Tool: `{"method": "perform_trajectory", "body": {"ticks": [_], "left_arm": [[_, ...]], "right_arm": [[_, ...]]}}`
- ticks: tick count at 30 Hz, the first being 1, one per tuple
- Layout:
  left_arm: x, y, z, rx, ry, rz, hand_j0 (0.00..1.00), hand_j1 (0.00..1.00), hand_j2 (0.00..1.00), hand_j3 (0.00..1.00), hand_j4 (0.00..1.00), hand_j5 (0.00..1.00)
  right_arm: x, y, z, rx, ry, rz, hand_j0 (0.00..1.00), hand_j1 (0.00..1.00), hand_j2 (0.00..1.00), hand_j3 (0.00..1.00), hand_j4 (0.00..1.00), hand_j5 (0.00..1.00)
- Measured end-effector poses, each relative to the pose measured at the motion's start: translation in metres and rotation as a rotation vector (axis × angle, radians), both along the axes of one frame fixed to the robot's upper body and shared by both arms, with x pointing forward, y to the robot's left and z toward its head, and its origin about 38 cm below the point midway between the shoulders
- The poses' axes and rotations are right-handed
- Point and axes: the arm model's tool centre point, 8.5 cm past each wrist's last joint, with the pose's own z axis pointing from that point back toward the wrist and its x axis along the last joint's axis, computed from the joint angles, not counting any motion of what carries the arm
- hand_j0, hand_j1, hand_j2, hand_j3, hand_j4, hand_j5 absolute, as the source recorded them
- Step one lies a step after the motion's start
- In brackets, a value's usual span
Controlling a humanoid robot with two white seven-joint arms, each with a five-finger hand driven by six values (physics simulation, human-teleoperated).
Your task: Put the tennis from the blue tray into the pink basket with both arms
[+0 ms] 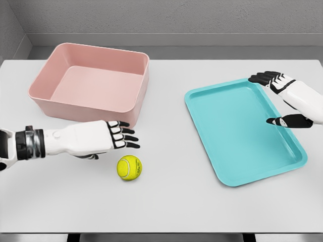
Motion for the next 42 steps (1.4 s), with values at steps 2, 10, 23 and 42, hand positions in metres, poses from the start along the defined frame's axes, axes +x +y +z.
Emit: {"method": "perform_trajectory", "body": {"ticks": [2, 10, 23, 42], "left_arm": [[-0.002, -0.003, -0.003, 0.004, 0.011, -0.011, 1.0, 1.0, 1.0, 1.0, 1.0, 1.0], [-0.006, -0.007, -0.011, 0.005, 0.039, -0.027, 1.0, 1.0, 1.0, 1.0, 1.0, 1.0], [-0.012, -0.022, -0.021, -0.015, 0.069, -0.061, 1.0, 1.0, 1.0, 1.0, 1.0, 1.0], [-0.02, -0.033, -0.034, -0.013, 0.099, -0.089, 1.0, 1.0, 1.0, 1.0, 1.0, 1.0]], "right_arm": [[0.0, 0.0, 0.0, 0.0, 0.0, -0.001, 1.0, 1.0, 1.0, 1.0, 1.0, 1.0], [0.0, -0.001, 0.0, 0.001, 0.001, -0.003, 1.0, 1.0, 1.0, 1.0, 1.0, 1.0], [0.0, 0.0, 0.0, 0.001, 0.001, -0.001, 1.0, 1.0, 1.0, 1.0, 1.0, 1.0], [0.0, -0.001, 0.0, 0.001, 0.001, -0.002, 1.0, 1.0, 1.0, 1.0, 1.0, 1.0]]}}
